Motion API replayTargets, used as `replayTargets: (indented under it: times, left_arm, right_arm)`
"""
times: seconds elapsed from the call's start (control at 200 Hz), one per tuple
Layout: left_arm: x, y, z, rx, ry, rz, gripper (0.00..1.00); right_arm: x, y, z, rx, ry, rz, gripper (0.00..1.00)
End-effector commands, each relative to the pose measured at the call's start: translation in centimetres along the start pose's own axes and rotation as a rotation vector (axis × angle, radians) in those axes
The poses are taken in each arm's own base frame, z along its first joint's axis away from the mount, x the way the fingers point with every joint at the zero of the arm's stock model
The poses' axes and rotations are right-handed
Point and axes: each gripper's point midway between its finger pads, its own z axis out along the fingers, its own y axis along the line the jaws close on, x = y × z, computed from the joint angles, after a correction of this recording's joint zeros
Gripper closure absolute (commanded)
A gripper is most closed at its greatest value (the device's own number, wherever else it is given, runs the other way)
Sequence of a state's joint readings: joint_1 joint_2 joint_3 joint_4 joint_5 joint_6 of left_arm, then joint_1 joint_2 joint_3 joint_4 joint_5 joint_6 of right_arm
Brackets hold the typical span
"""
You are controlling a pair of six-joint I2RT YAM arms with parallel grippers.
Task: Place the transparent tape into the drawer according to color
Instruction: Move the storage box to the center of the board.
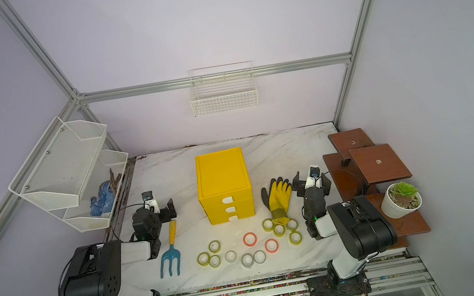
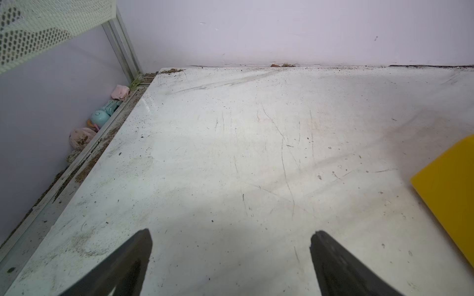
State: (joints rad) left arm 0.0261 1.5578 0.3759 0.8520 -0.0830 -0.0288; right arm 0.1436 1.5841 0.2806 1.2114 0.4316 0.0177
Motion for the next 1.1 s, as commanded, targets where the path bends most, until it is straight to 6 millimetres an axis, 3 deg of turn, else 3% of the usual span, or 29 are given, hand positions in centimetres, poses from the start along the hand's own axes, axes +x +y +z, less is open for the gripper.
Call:
replayTargets:
  times: [0.0, 1.095]
  left_arm:
    - [-1.86, 0.34, 0.17, -0.01, -0.06, 0.012, 0.0]
    - [-1.92, 0.5, 0.14, -0.019, -0.062, 0.003, 0.0]
  right_arm:
    - [-0.1, -0.18, 0.07, 0.004, -0.007, 0.011, 0.0]
    - [0.08, -0.16, 0.38, -0.022, 0.013, 0.022, 0.0]
